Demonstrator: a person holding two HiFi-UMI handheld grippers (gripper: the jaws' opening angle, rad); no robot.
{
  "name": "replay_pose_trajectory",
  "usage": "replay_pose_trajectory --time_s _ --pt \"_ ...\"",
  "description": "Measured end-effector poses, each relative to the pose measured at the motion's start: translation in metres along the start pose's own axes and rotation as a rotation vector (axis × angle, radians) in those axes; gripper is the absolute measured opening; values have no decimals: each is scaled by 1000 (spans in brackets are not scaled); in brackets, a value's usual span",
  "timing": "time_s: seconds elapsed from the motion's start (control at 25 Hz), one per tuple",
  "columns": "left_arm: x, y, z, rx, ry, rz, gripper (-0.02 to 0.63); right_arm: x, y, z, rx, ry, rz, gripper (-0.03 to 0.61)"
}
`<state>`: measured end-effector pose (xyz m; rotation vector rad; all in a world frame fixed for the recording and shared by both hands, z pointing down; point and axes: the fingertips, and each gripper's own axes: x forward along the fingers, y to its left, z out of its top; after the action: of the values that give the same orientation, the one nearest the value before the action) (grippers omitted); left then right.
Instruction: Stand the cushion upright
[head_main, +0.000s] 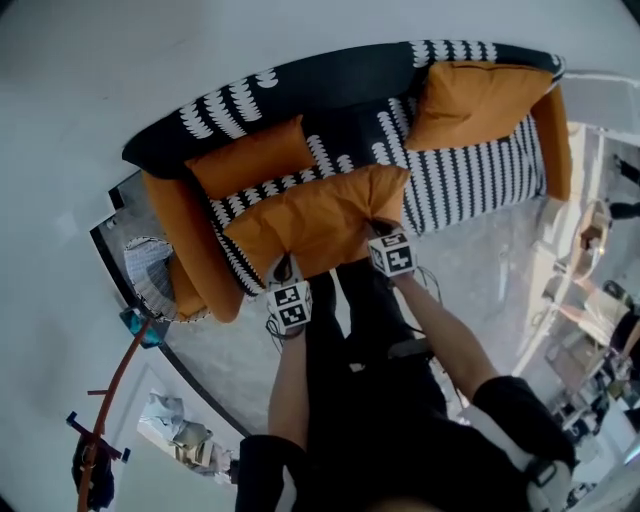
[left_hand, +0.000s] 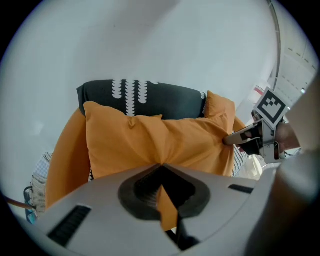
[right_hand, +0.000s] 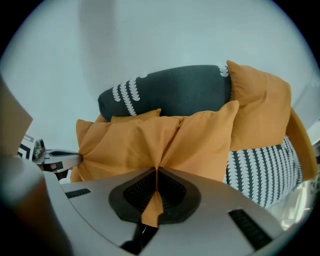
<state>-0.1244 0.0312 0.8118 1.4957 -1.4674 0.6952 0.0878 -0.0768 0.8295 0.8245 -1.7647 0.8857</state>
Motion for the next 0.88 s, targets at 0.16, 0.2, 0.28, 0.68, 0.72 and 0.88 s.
replay_pose_trajectory --time_s 0.16,0.2,0.28,0.68,0.72,0.88 --pt "-3 1 27 1 -46 7 2 -16 3 40 3 -65 8 0" --pt "-2 0 35 3 -57 7 2 -18 0 48 0 -77 4 0" --pt "0 0 53 7 -78 8 2 -19 -7 63 -5 -100 -8 0" --pt "29 0 143 49 -175 36 2 -20 -41 148 -39 -201 -16 0" --pt "33 0 151 48 -182 41 2 -18 -44 155 -41 -205 -15 0" --pt "44 1 180 37 -218 51 2 -10 -55 181 -53 -216 -16 0"
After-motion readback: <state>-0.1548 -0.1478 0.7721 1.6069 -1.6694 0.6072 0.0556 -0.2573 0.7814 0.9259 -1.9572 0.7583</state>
